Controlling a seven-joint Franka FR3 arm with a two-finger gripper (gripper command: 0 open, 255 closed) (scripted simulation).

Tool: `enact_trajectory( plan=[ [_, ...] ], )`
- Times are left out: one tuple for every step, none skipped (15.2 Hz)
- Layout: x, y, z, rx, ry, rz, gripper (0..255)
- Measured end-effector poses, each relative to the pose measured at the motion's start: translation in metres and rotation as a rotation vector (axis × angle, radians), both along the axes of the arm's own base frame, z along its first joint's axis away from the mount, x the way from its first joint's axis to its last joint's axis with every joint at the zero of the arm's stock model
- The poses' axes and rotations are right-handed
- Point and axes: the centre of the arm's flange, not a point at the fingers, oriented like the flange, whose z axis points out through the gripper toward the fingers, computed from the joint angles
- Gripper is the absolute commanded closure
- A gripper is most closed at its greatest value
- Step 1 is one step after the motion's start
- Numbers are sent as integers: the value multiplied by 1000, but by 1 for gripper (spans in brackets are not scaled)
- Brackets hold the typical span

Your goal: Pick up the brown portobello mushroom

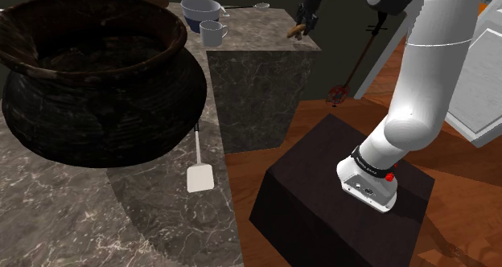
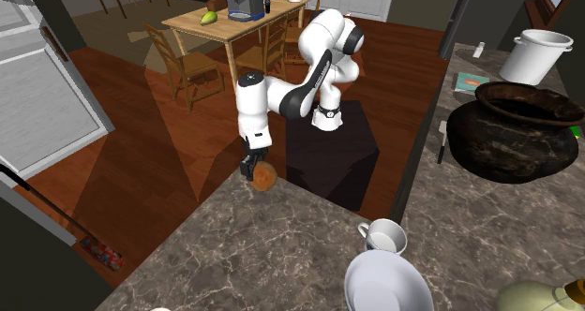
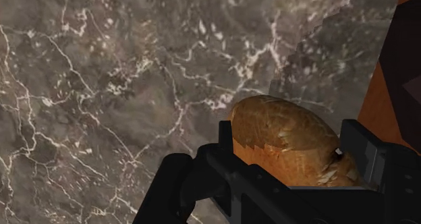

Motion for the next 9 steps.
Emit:
enact_trajectory(
  plan=[
    [-1, 0, 5, 0, 0, 0, 255],
    [0, 0, 10, 0, 0, 0, 255],
    [0, 0, 16, 0, 0, 0, 255],
    [0, 1, 20, 0, 0, 0, 255],
    [0, 1, 26, 0, 0, 0, 255],
    [0, 0, 31, 0, 0, 0, 255],
    [1, 0, 36, 0, 0, 0, 255],
    [1, 1, 42, 0, 0, 0, 255],
    [0, 2, 47, 0, 0, 0, 255]
  ],
)
